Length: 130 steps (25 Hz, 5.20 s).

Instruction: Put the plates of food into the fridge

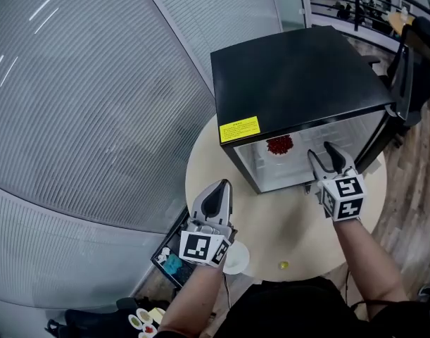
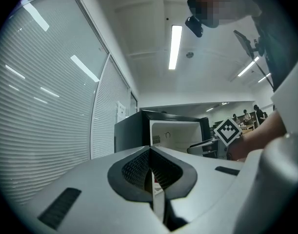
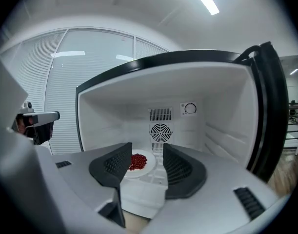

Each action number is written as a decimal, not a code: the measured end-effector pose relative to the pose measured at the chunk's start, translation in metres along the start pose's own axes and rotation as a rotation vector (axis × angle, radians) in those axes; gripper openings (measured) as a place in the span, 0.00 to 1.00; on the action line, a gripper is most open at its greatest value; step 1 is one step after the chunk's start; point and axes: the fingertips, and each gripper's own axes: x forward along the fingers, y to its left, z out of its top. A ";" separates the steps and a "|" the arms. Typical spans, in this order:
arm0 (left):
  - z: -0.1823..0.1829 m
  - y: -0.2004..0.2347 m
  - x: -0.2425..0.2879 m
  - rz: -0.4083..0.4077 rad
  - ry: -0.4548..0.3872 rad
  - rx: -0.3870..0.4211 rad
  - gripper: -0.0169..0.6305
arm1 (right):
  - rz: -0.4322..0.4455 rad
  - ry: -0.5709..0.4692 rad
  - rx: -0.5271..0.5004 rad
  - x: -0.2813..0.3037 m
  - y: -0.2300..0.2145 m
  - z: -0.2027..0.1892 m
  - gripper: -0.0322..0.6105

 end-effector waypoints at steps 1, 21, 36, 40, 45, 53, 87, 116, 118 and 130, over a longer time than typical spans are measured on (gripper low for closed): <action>0.002 -0.004 -0.001 -0.003 -0.007 0.002 0.03 | 0.003 -0.005 -0.001 -0.004 -0.001 0.000 0.37; 0.002 -0.025 -0.080 0.168 0.015 0.033 0.04 | 0.169 0.005 0.003 -0.049 0.024 -0.037 0.37; -0.012 -0.010 -0.190 0.153 0.028 -0.013 0.04 | 0.191 0.052 -0.004 -0.100 0.133 -0.082 0.37; -0.018 -0.009 -0.216 0.137 0.027 -0.010 0.04 | 0.168 0.081 -0.018 -0.125 0.149 -0.099 0.37; -0.028 -0.015 -0.240 0.105 0.037 0.015 0.04 | 0.158 0.080 -0.009 -0.151 0.167 -0.114 0.37; -0.047 -0.031 -0.270 0.062 0.055 0.013 0.04 | 0.142 0.131 -0.008 -0.190 0.190 -0.157 0.37; -0.149 -0.049 -0.284 0.038 0.224 0.003 0.04 | 0.187 0.397 -0.081 -0.196 0.214 -0.355 0.37; -0.163 -0.028 -0.267 0.074 0.294 0.011 0.04 | 0.214 0.530 -0.064 -0.163 0.216 -0.398 0.34; -0.161 -0.028 -0.263 0.069 0.290 0.011 0.04 | 0.214 0.527 -0.062 -0.162 0.213 -0.394 0.34; -0.140 -0.040 -0.224 0.035 0.238 0.010 0.04 | 0.210 0.493 -0.062 -0.157 0.194 -0.349 0.34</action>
